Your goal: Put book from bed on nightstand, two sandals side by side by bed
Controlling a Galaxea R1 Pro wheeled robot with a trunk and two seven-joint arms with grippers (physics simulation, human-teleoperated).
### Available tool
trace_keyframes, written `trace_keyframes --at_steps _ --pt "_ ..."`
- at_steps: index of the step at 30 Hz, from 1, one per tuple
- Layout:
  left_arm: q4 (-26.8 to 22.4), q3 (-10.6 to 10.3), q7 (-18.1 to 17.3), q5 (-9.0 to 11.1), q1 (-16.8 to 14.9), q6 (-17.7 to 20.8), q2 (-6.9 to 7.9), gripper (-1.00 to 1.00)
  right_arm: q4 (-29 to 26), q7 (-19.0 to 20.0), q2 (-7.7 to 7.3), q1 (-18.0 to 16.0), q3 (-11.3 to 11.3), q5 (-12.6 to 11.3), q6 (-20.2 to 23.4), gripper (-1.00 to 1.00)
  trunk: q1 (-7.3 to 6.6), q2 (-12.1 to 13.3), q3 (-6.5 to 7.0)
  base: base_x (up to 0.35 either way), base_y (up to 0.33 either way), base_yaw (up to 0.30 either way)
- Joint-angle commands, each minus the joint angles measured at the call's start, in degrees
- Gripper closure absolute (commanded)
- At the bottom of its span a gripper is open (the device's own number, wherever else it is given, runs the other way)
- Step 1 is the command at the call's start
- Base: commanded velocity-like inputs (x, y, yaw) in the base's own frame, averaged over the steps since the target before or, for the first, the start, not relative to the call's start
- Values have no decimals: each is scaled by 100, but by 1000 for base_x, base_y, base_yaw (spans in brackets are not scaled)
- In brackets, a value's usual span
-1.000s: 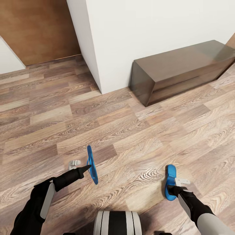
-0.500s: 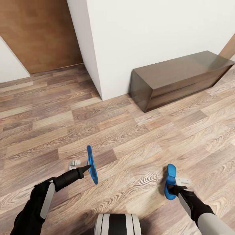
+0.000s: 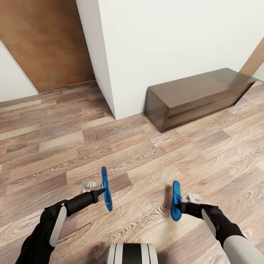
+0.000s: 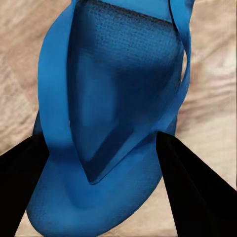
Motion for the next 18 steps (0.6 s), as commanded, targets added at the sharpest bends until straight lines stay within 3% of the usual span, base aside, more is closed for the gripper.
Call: trace_keyframes --at_steps 1,2,4,8,10,14,16,18 --pt "2 -22 -1 15 -2 32 0 100 -26 337 -22 0 -20 -22 175 100 -3 0 19 0 0 0" --pt "9 -44 5 15 -2 32 5 100 -34 865 -91 0 -20 -20 416 100 -6 2 41 0 0 0" --pt "87 -51 13 15 -2 32 12 100 -35 1427 -153 0 -16 -16 680 100 -11 4 86 0 0 0" --pt "364 -44 28 8 11 23 45 100 9 1805 -230 11 20 -11 834 100 -21 10 174 0 0 0" --pt "522 -30 36 5 37 5 115 100 32 1853 -369 35 34 -7 808 100 -26 12 218 0 0 0" --pt "900 -25 2 18 61 -118 511 100 18 1935 -519 69 38 -13 651 100 -37 18 307 0 0 0" --pt "1173 -24 -22 31 65 -232 685 100 19 2316 -717 79 35 -19 585 100 -42 20 351 0 0 0" --pt "1472 -24 -85 32 67 -399 838 100 35 2937 -911 84 33 -28 557 100 -47 23 396 0 0 0"
